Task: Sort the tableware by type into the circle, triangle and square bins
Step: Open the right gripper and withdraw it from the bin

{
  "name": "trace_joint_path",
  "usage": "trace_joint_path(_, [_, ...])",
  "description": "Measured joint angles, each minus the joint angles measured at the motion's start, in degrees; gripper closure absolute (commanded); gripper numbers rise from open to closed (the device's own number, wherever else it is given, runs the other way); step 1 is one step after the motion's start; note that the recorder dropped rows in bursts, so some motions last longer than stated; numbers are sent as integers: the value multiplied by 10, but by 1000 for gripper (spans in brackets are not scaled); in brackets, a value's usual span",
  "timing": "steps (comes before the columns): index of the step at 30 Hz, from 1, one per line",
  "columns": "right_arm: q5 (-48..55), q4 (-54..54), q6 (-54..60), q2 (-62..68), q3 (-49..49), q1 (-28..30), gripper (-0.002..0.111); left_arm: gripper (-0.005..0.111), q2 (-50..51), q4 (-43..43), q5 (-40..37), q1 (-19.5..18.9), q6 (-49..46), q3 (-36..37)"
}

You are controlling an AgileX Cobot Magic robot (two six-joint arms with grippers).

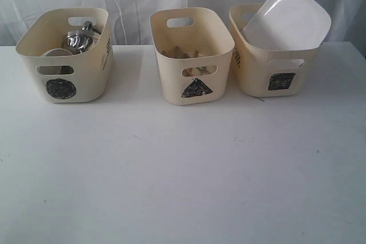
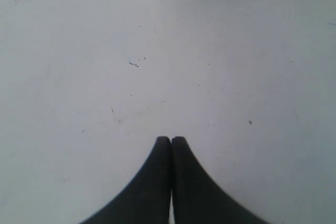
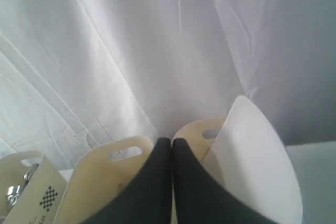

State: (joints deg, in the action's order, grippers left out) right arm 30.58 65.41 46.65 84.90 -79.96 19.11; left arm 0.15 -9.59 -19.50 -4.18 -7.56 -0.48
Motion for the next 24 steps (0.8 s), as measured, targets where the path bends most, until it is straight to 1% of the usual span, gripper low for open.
trace_joint_path(3, [-66, -13, -17, -83, 116, -33, 108, 107, 0, 0, 0, 0, 0, 0])
trace_joint_path(5, [-129, -16, -10, -164, 203, -73, 108, 107, 0, 0, 0, 0, 0, 0])
trace_joint_path(7, [-199, -17, 11, -254, 297, -128, 108, 107, 0, 0, 0, 0, 0, 0])
trace_joint_path(9, [-241, -17, 33, -337, 371, -175, 108, 107, 0, 0, 0, 0, 0, 0])
trace_joint_path(12, [-272, -14, 42, -445, 458, -211, 108, 107, 0, 0, 0, 0, 0, 0])
trace_joint_path(18, [-254, -11, 34, -580, 533, -224, 108, 107, 0, 0, 0, 0, 0, 0])
trace_joint_path(22, [-276, -11, 45, -654, 557, -224, 108, 107, 0, 0, 0, 0, 0, 0])
trace_joint_path(24, [-294, -11, 69, -668, 557, -224, 108, 107, 0, 0, 0, 0, 0, 0])
